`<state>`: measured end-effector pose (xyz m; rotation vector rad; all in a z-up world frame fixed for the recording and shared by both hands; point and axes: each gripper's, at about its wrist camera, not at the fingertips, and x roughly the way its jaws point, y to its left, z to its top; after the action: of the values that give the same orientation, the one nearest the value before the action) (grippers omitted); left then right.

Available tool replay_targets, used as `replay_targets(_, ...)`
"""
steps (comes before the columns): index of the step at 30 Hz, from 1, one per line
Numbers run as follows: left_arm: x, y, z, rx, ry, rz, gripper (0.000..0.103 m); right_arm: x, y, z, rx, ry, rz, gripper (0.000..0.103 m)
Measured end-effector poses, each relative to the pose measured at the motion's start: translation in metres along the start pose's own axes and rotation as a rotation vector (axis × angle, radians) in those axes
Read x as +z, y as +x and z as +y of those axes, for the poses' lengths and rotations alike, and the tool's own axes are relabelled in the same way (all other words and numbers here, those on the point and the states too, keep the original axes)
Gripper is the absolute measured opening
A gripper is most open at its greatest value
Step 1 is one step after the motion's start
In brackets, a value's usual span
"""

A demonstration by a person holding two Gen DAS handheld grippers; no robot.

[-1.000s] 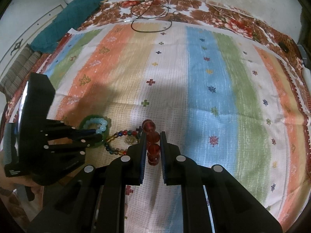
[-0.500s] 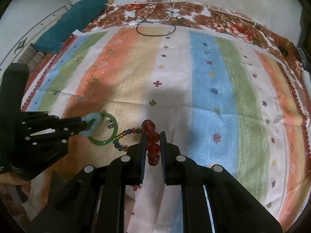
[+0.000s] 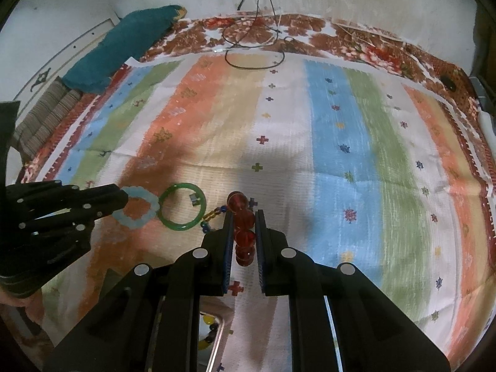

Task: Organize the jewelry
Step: 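Carry both bracelets over the silver tray and open both tools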

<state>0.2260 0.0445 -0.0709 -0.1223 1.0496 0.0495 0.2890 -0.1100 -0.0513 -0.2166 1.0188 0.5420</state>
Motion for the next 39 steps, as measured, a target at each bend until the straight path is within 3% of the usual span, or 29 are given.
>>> replay_targets(25, -0.047, -0.089, -0.024, -0.039, 0.030, -0.179, 0.011, -0.034, -0.060, 0.019, 0.029, -0.028, -0.106, 0.014)
replay_targets(30, -0.057, -0.094, -0.028, -0.079, 0.030, -0.177, 0.011, -0.045, -0.070, 0.024, 0.043, -0.039, -0.114, 0.014)
replay_targets(39, -0.073, -0.107, -0.033, -0.050, 0.053, -0.210, 0.011, -0.063, -0.083, 0.035, 0.067, -0.061, -0.113, 0.014)
